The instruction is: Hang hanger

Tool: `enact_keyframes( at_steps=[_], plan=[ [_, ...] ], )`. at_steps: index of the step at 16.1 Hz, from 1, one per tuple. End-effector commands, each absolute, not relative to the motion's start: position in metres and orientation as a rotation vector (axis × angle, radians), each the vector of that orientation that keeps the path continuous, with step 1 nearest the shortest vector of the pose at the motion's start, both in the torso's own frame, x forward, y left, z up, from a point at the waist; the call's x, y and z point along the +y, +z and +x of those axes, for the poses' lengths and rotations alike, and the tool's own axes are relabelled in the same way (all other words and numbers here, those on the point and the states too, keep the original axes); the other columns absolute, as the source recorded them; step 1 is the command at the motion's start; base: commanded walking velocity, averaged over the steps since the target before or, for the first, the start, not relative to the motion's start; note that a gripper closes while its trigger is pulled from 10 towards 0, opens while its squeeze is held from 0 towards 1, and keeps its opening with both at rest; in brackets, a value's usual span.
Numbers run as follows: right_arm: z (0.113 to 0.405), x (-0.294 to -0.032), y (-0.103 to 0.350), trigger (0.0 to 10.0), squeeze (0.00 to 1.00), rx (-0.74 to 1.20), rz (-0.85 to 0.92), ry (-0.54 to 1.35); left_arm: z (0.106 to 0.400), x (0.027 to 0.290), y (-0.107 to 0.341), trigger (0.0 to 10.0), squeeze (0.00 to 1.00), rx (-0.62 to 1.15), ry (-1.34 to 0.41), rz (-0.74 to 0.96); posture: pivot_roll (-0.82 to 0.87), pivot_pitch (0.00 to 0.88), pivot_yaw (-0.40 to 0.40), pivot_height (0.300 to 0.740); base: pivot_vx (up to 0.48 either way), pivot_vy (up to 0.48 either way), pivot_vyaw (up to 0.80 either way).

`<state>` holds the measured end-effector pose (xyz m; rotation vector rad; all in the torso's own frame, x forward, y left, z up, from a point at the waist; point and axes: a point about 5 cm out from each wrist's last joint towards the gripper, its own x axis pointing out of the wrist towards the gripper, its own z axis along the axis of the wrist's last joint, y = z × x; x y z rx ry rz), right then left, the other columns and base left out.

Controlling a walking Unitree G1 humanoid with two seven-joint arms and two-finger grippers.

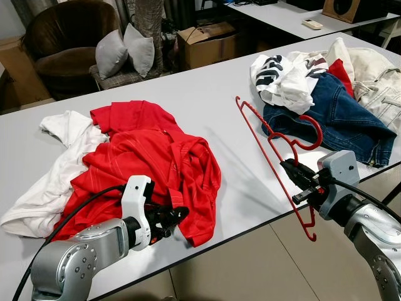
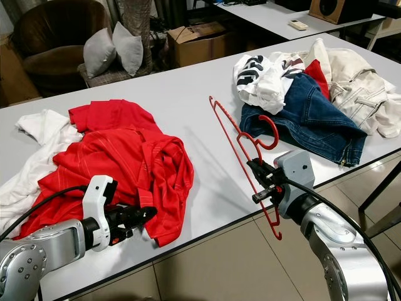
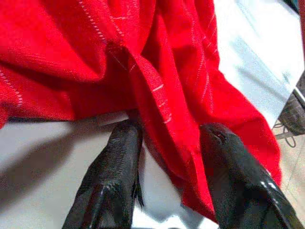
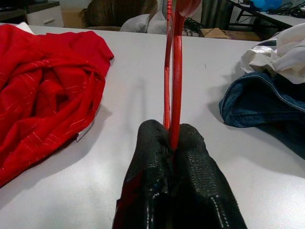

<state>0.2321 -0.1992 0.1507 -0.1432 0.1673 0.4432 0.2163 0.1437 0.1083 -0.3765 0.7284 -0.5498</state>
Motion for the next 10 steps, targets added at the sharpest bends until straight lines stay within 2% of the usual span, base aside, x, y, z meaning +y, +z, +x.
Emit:
enact_keyframes(
  at_steps=[1, 10],
  plan=[
    [0.2307, -0.1968, 0.1553, 10.0, 0.0, 0.153, -0.147, 0.45, 0.2185, 0.1454, 0.1118, 0.0, 0.0, 0.715, -0.55, -0.377, -0.2, 0.003, 0.119, 0.74, 0.0, 0.0, 0.0],
    [0.2291, -0.1941, 0.1541, 10.0, 0.0, 0.151, -0.121, 0.448, 0.2161, 0.1441, 0.1072, 0.0, 0.0, 0.734, -0.529, -0.361, -0.2, 0.006, 0.123, 0.74, 0.0, 0.0, 0.0]
  ],
)
